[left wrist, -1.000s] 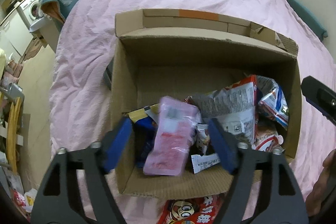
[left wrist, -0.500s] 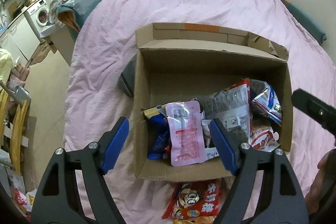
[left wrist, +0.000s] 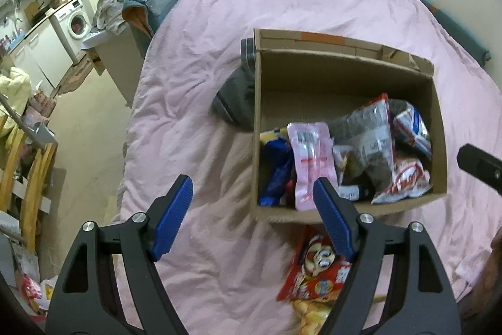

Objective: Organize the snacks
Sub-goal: 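Withdraw both grippers from the box back over the pile, then grasp the red cartoon-face bag with the left gripper and lift it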

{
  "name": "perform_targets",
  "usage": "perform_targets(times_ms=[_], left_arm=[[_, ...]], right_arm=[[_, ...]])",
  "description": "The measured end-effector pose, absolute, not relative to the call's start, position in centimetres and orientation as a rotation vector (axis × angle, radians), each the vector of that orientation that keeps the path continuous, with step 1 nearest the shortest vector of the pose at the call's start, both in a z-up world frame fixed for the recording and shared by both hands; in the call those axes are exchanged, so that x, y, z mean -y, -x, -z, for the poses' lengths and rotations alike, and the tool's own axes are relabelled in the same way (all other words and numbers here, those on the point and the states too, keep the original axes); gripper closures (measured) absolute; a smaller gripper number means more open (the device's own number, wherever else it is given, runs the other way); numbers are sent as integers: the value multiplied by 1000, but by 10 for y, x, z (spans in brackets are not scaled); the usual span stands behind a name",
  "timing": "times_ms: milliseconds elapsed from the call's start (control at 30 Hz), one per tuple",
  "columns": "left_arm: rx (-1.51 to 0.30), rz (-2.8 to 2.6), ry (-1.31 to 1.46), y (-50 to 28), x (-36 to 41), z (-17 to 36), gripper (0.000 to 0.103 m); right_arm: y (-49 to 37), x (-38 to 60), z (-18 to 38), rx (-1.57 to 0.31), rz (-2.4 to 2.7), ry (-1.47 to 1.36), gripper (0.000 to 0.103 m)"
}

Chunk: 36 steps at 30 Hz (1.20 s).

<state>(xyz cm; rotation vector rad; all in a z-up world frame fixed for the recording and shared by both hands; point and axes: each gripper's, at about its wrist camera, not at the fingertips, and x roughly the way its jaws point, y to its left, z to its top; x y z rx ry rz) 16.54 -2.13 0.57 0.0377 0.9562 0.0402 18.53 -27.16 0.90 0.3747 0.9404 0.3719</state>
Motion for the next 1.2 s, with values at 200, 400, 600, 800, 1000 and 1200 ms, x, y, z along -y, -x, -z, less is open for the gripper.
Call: perform_targets(times_ms=[200,400,600,800,1000,1200], left_arm=[[-970,-31,-29,-149,13,0,27],[-985,-25,-11,-137,6,7,27],[-989,-16,5,-131,1,11,27],[-986,-1,53,-128,-7,21,27],[-1050,30,131,-130,-11,40,27],[-1216,158,140,-139,14,75,27]], right_arm=[[-172,273,-3,-962,-364,-389,7],[-158,279,1,-976,-351,-404,7],[-140,285,10,-1004,-328,-418,7],[-129,293,29,-1069,-293,-456,7],[-126,301,45,-1114,-255,-470,7],[-128,309,62,-1165,-228,-501,7]])
